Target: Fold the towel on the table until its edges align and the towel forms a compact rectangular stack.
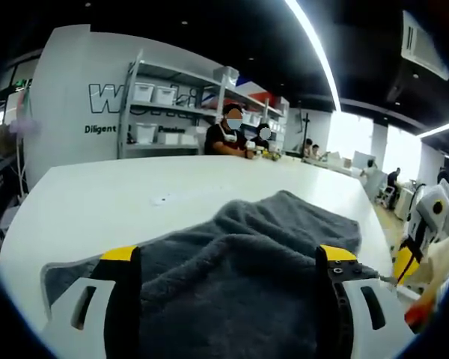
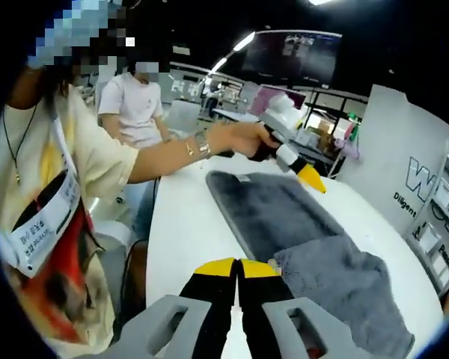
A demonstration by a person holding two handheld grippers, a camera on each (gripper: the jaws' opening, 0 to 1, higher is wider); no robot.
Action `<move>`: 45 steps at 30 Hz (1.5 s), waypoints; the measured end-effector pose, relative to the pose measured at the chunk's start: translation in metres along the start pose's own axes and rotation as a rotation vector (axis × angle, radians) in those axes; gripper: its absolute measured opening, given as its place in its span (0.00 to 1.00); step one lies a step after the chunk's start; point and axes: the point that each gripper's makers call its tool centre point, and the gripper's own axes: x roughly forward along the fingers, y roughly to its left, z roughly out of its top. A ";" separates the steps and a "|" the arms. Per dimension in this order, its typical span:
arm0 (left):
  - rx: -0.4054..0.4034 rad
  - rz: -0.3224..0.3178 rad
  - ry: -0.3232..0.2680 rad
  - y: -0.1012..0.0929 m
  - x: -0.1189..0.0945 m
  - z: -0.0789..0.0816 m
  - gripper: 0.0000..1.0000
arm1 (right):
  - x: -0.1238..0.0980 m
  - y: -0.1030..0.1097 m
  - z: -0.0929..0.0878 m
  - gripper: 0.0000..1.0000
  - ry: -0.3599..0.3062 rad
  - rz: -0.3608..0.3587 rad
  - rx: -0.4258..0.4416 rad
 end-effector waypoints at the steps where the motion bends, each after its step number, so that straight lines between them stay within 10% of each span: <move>1: 0.000 0.000 0.000 0.000 0.000 0.000 0.95 | 0.003 0.001 -0.004 0.00 0.009 0.010 0.008; 7: 0.000 0.000 0.002 0.000 0.000 -0.001 0.95 | 0.012 0.003 -0.020 0.00 0.056 0.041 0.060; 10: -0.002 0.000 0.003 0.001 0.000 -0.001 0.95 | 0.008 -0.005 -0.015 0.21 0.025 0.019 0.097; 19: -0.002 -0.001 0.007 0.002 0.001 -0.001 0.95 | -0.029 -0.041 -0.005 0.39 -0.096 -0.118 0.206; 32: -0.004 0.007 0.016 0.004 0.002 -0.005 0.95 | -0.084 -0.170 -0.029 0.81 -0.121 -0.463 0.433; 38: 0.003 0.027 0.028 0.007 0.002 -0.008 0.95 | -0.070 -0.225 -0.054 0.99 0.020 -0.529 0.421; 45: 0.010 0.039 0.033 0.011 0.002 -0.007 0.96 | -0.041 -0.268 -0.068 0.99 0.038 -0.554 0.441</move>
